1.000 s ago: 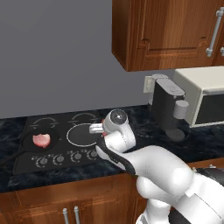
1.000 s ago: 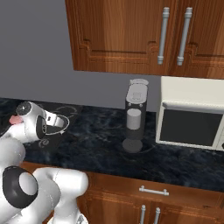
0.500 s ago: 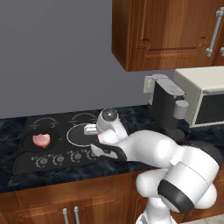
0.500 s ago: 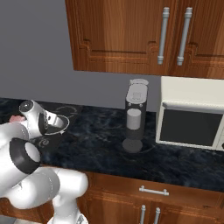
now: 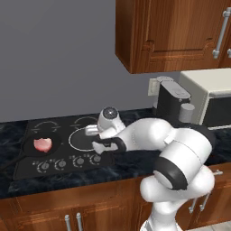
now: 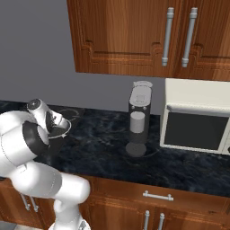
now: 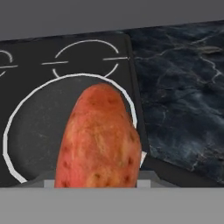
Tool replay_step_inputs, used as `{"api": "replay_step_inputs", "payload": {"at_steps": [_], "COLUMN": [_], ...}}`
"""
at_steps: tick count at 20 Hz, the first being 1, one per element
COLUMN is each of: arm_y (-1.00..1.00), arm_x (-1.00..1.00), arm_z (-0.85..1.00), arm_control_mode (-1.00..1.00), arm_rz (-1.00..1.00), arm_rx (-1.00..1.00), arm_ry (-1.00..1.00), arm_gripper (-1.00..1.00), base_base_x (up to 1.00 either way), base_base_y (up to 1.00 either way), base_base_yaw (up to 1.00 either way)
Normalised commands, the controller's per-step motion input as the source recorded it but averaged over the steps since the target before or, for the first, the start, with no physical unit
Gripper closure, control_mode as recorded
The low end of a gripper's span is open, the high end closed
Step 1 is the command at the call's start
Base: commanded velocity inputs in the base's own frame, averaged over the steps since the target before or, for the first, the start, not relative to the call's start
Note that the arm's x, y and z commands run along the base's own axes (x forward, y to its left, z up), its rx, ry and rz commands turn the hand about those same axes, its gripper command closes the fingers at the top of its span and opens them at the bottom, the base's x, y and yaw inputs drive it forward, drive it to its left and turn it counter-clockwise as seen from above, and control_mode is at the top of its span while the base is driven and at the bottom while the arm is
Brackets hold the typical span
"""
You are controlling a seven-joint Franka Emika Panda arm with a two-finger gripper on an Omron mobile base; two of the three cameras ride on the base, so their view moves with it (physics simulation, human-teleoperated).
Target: Place both pans onto different burners. Then place the sweet potato and the steak on different pans.
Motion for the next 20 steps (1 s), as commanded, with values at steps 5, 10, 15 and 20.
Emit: {"api": "replay_step_inputs", "payload": {"at_steps": [5, 10, 15, 20], "arm_y": [0.28, 0.25, 0.23, 0.16], "arm_x": [0.26, 0.19, 0.11, 0.26], "arm_z": [-0.05, -0.25, -0.34, -0.18], "arm_control_mode": [-1.00, -1.00, -1.00, -1.00], "arm_rz": [0.00, 0.00, 0.00, 0.00], "arm_rx": [0.00, 0.00, 0.00, 0.00], "arm_ry": [0.03, 0.05, 0.06, 0.04], "arm_gripper": [1.00, 1.00, 1.00, 1.00], "base_base_x": [0.00, 0.00, 0.00, 0.00], "base_base_y": [0.00, 0.00, 0.00, 0.00], "base_base_yaw": [0.00, 0.00, 0.00, 0.00]}}
